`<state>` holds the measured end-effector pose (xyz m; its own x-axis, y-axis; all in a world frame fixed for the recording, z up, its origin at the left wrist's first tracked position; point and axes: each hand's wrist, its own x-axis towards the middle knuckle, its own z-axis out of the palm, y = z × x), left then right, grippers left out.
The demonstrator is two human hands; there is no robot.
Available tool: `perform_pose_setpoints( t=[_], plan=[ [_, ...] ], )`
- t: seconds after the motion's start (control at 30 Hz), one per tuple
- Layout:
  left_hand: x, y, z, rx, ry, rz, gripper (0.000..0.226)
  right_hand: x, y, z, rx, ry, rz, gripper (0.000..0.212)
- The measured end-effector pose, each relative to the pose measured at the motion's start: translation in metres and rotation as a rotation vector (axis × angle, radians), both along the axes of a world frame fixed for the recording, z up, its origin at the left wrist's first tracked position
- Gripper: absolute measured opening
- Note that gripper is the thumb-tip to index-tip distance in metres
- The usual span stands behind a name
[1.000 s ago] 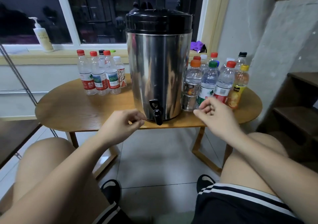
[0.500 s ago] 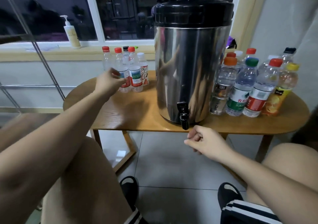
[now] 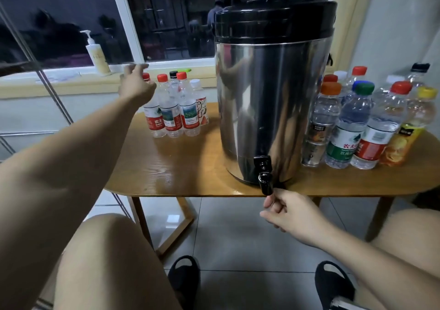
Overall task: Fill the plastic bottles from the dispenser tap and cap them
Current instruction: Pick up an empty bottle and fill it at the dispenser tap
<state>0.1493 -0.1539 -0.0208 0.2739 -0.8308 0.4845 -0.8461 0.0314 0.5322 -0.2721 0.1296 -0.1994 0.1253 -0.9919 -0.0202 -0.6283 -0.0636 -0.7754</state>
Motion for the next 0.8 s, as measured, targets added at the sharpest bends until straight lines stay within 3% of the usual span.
perform_pose_setpoints(
  t=[0.13,0.33,0.67,0.8],
  plan=[
    [0.000,0.000,-0.011,0.069,-0.231,-0.021,0.050,-0.001,0.000,0.000,0.005,-0.004,0.006,0.018],
    [0.010,0.011,-0.008,-0.092,-0.234,-0.040,0.024,0.000,0.001,-0.003,0.021,-0.018,0.010,0.018],
    [0.000,0.086,0.025,-0.235,-0.342,-0.073,0.019,-0.001,0.006,0.002,0.044,-0.017,0.055,0.017],
    [0.002,0.136,0.032,-0.209,-0.382,-0.086,0.021,-0.001,0.009,0.001,0.053,0.006,0.079,0.016]
  ],
)
